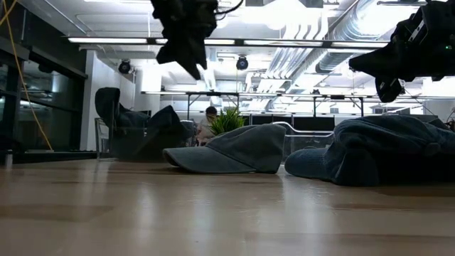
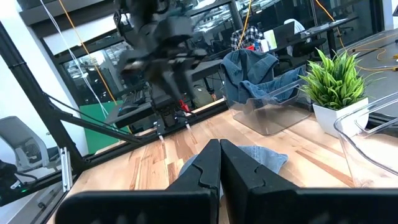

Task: Pick & Place hat
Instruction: Put the dark blue cap into the left transparent bin

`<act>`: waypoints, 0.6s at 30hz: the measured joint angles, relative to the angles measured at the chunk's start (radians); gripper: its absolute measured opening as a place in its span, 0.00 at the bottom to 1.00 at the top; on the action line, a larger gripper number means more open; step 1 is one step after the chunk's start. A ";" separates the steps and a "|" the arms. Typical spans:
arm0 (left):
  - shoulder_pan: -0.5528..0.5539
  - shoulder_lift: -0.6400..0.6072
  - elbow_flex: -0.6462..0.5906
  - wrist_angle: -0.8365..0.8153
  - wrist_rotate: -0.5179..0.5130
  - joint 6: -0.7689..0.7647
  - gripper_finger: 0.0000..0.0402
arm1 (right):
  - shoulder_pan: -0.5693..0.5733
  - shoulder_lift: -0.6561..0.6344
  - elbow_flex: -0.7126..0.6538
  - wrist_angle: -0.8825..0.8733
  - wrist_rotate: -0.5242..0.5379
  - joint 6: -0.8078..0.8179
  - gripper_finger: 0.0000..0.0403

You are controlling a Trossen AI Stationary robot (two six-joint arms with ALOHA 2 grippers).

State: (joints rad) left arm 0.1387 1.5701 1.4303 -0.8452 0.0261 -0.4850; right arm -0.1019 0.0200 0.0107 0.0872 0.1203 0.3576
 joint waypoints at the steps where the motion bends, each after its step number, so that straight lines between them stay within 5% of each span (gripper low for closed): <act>1: -0.021 0.007 0.000 0.017 0.000 -0.001 0.29 | 0.000 0.000 0.000 0.000 0.000 0.000 0.00; 18: -0.345 0.052 0.000 0.036 -0.126 0.031 0.29 | 0.000 0.000 0.000 0.000 0.000 0.000 0.00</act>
State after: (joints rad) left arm -0.2060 1.6225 1.4303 -0.8093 -0.0999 -0.4539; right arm -0.1017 0.0202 0.0107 0.0872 0.1204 0.3575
